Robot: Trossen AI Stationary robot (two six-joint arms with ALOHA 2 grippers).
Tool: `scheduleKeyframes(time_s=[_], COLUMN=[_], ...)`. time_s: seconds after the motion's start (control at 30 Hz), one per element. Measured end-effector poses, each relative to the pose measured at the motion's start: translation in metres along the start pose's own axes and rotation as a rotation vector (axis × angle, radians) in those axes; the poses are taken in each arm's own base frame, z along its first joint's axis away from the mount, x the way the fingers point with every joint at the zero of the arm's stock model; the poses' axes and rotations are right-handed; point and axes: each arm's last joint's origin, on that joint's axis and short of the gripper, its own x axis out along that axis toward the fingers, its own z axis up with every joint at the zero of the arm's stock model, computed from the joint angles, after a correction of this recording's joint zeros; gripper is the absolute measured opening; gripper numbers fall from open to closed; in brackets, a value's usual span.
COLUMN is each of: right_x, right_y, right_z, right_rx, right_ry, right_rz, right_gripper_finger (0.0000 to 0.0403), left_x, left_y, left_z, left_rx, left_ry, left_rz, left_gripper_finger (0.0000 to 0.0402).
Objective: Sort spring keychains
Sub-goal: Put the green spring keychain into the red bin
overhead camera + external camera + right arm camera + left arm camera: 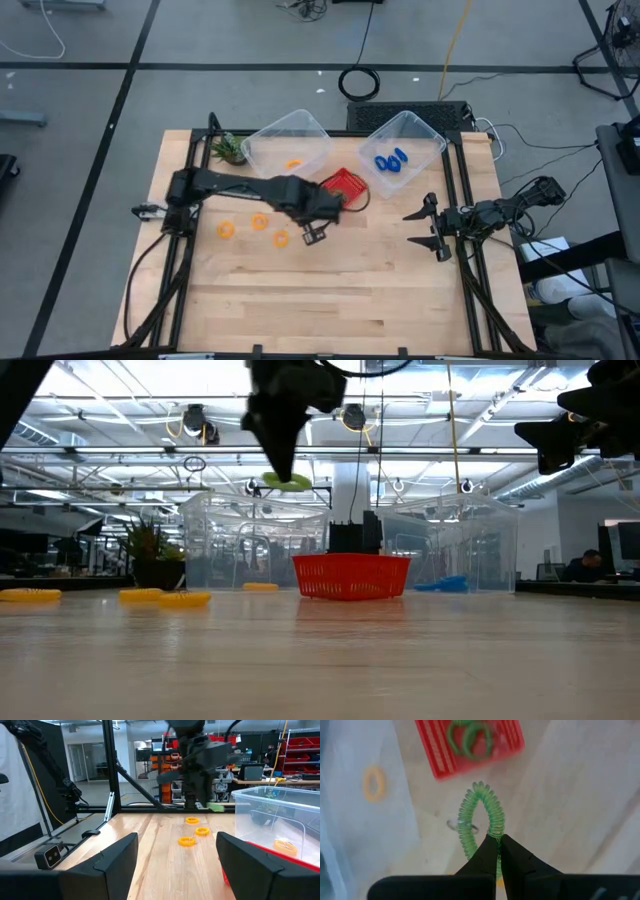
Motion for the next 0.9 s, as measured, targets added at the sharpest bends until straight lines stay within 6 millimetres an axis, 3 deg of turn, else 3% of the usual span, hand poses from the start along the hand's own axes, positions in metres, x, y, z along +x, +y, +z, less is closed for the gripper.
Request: scheduleKeyframes(time_s=[0.2,0.4,0.6,0.9], right_x=[0.0,0.0,0.0,0.0], right_y=[0.0,0.0,0.0,0.0], right_z=[0.0,0.0,0.0,0.0], right_rx=[0.0,0.0,0.0,0.0], right_ry=[0.0,0.0,0.0,0.0], right_rz=[0.0,0.0,0.0,0.0], right_gripper_finger=[0.0256,0.0256,0.0256,0.0256], left_x=[0.014,0.041,0.064,0.08], left_y=[0.008,0.023,0.03,0.03], left_z=[0.037,0.061,0.075,0.082], left_rx=[0.052,0.069,0.094,0.137], left_ry=[-0.029,-0.036,-0.051,-0.062], left_rz=[0.028,0.068,0.068,0.048], left_gripper_finger=[0.0006,0.0006,0.0006,0.0006])
